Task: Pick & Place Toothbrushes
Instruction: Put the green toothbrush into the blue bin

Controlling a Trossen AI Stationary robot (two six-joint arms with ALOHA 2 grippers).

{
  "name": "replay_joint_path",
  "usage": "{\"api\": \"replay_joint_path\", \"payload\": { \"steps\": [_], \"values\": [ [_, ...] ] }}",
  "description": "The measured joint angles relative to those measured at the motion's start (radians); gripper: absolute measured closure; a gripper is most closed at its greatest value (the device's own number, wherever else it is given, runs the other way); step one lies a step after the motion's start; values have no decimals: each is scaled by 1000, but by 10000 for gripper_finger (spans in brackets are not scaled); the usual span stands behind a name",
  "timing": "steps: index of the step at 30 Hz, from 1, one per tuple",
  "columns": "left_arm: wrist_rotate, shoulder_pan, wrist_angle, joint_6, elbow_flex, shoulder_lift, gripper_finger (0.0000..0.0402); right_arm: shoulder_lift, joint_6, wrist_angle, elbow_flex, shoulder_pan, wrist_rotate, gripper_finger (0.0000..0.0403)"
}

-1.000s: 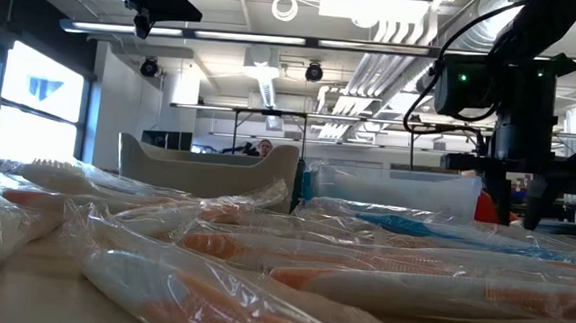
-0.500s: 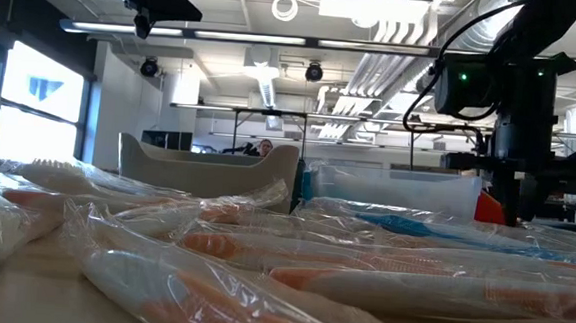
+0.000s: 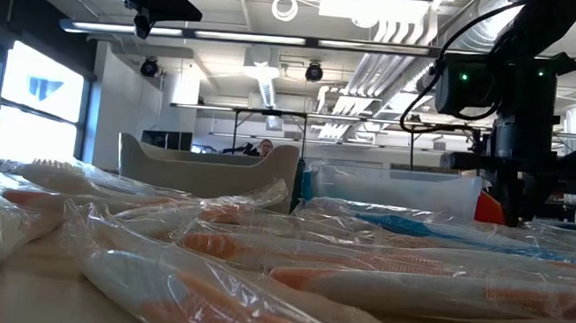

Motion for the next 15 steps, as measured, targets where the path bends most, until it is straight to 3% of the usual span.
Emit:
{"api": "replay_joint_path", "payload": {
  "steps": [7, 15],
  "values": [
    [-4, 0, 0, 0, 0, 0, 402, -102, -58, 0, 0, 0, 3, 394],
    [-4, 0, 0, 0, 0, 0, 402, -304, -131, 50, 0, 0, -25, 394]
  ]
}}
